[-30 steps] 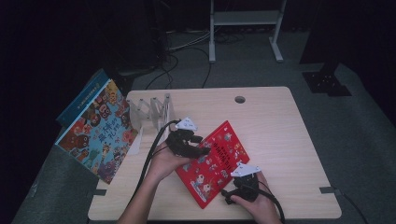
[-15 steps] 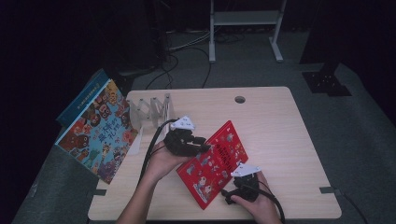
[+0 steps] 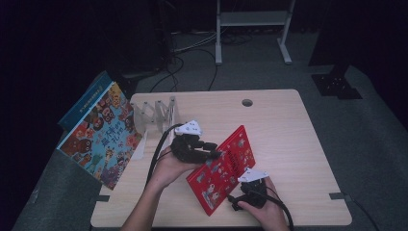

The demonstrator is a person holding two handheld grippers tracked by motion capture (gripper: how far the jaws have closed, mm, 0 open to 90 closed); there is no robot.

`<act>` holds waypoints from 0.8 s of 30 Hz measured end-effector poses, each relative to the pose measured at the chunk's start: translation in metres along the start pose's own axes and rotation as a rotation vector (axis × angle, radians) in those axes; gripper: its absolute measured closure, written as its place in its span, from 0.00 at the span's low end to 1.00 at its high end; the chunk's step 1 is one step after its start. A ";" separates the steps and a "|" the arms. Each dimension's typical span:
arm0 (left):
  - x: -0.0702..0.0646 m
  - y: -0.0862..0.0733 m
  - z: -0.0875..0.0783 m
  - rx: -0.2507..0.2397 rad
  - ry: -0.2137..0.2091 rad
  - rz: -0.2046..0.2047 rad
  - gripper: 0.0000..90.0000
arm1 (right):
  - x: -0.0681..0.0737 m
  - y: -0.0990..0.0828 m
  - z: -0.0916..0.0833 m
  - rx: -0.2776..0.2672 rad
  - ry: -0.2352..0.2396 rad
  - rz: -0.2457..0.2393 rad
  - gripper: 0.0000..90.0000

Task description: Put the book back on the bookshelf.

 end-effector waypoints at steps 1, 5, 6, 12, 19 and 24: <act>-0.001 0.001 0.000 -0.003 -0.006 -0.001 0.68 | 0.000 0.000 0.000 -0.002 -0.002 0.005 0.00; -0.007 0.004 0.002 -0.015 -0.042 0.006 0.66 | 0.001 0.001 0.001 0.001 -0.009 0.011 0.00; -0.007 0.004 0.003 -0.016 -0.041 0.009 0.65 | 0.001 0.001 0.001 0.001 -0.009 0.011 0.00; -0.012 0.004 0.004 -0.015 -0.045 0.026 0.56 | 0.001 0.001 0.001 0.001 -0.009 0.011 0.00; -0.017 0.006 0.005 -0.007 -0.038 0.072 0.59 | 0.001 0.001 0.000 0.002 -0.005 0.010 0.00; -0.024 0.005 0.009 0.090 0.012 0.148 0.62 | 0.001 0.001 0.000 0.001 -0.007 0.007 0.00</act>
Point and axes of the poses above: each handheld gripper's, and its own axes: z roughly forward along the jaws, y roughly out of its top, x roughly to its left, the point moved 3 cm from there along z, roughly forward along the jaws
